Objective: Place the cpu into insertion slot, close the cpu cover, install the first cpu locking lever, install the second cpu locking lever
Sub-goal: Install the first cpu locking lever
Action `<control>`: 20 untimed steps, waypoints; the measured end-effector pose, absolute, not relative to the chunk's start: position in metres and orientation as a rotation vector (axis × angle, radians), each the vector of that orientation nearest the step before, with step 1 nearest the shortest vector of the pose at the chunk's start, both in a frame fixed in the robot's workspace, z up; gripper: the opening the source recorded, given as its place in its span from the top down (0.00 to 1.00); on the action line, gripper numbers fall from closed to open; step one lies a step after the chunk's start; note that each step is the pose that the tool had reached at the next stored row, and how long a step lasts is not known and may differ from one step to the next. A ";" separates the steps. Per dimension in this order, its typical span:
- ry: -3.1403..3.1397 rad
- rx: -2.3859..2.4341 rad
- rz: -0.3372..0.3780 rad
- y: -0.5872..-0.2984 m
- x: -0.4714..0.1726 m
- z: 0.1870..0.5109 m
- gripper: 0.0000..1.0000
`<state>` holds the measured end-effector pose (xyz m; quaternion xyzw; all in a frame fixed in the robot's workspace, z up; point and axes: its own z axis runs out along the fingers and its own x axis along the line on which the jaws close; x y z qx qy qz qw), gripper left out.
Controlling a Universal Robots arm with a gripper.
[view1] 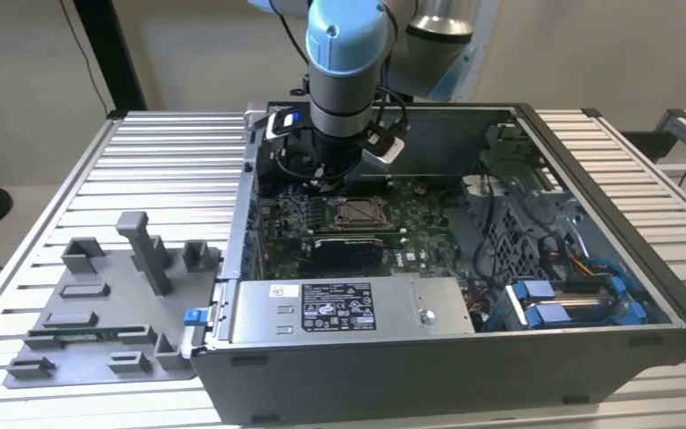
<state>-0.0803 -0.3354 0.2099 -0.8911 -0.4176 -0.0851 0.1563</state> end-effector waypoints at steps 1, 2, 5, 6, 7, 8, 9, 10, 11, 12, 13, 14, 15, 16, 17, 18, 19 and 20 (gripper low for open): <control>-1.195 -2.551 -0.243 -0.335 -0.080 0.210 1.00; -1.195 -2.551 -0.243 -0.335 -0.080 0.209 1.00; -1.195 -2.551 -0.243 -0.335 -0.080 0.207 1.00; -1.195 -2.551 -0.244 -0.335 -0.080 0.207 1.00; -1.195 -2.551 -0.243 -0.335 -0.080 0.206 1.00; -1.195 -2.551 -0.244 -0.336 -0.080 0.206 1.00; -1.195 -2.551 -0.244 -0.336 -0.080 0.205 1.00; -1.195 -2.551 -0.243 -0.336 -0.080 0.204 1.00; -1.195 -2.551 -0.244 -0.336 -0.080 0.204 1.00; -1.195 -2.551 -0.243 -0.336 -0.080 0.204 1.00; -1.195 -2.551 -0.243 -0.336 -0.080 0.203 1.00; -1.195 -2.551 -0.243 -0.336 -0.080 0.203 1.00; -1.196 -2.551 -0.243 -0.336 -0.080 0.202 1.00; -1.195 -2.551 -0.243 -0.336 -0.079 0.202 1.00; -1.195 -2.551 -0.243 -0.336 -0.079 0.202 1.00; -1.195 -2.551 -0.243 -0.336 -0.078 0.201 1.00; -1.195 -2.551 -0.243 -0.336 -0.078 0.201 1.00; -1.195 -2.551 -0.243 -0.336 -0.077 0.201 1.00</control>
